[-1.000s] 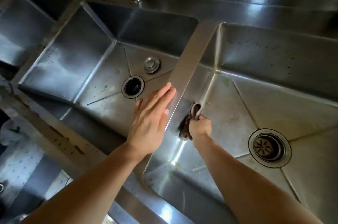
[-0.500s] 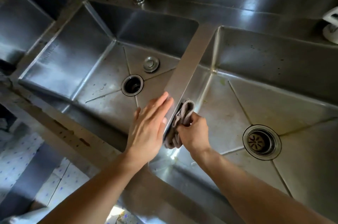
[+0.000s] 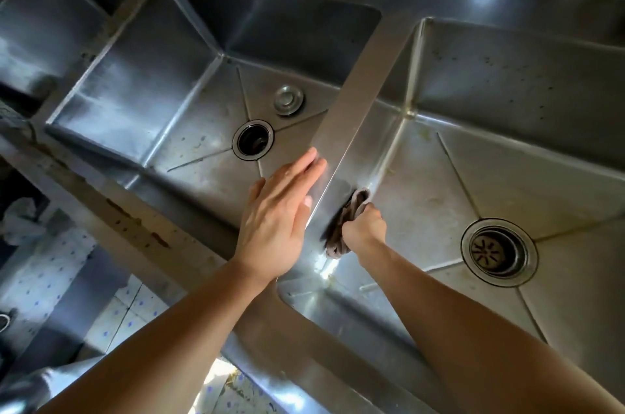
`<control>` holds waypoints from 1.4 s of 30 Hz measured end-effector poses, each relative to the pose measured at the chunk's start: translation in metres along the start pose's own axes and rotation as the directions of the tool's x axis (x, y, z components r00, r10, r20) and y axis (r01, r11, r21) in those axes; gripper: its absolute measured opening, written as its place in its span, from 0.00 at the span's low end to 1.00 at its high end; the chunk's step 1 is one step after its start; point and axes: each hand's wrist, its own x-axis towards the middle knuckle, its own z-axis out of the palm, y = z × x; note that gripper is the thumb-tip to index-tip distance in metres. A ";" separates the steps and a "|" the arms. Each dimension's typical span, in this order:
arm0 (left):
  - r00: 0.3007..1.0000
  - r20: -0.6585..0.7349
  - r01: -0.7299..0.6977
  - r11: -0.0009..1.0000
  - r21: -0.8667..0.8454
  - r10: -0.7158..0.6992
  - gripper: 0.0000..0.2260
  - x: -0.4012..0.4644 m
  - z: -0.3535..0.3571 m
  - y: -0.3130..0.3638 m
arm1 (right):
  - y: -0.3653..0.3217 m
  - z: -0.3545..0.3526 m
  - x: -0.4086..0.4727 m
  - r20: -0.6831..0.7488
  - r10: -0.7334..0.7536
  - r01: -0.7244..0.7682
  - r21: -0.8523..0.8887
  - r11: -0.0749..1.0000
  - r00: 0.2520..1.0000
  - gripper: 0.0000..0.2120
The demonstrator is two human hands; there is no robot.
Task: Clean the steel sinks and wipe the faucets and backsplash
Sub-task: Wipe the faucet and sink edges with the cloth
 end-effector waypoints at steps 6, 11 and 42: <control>1.000 0.014 -0.019 0.999 -0.032 0.019 0.22 -0.001 -0.010 0.005 | -0.024 -0.022 -0.078 0.142 -0.206 0.188 0.130 0.974 0.968 0.07; 0.999 0.032 -0.036 0.999 0.037 0.035 0.22 -0.021 -0.021 0.006 | -0.018 -0.006 -0.083 0.133 -0.215 0.197 0.137 0.971 0.967 0.16; 1.000 0.016 0.024 0.997 -0.080 -0.022 0.22 -0.033 -0.011 0.003 | 0.018 0.016 -0.046 0.244 -0.001 0.077 -0.300 0.951 0.970 0.10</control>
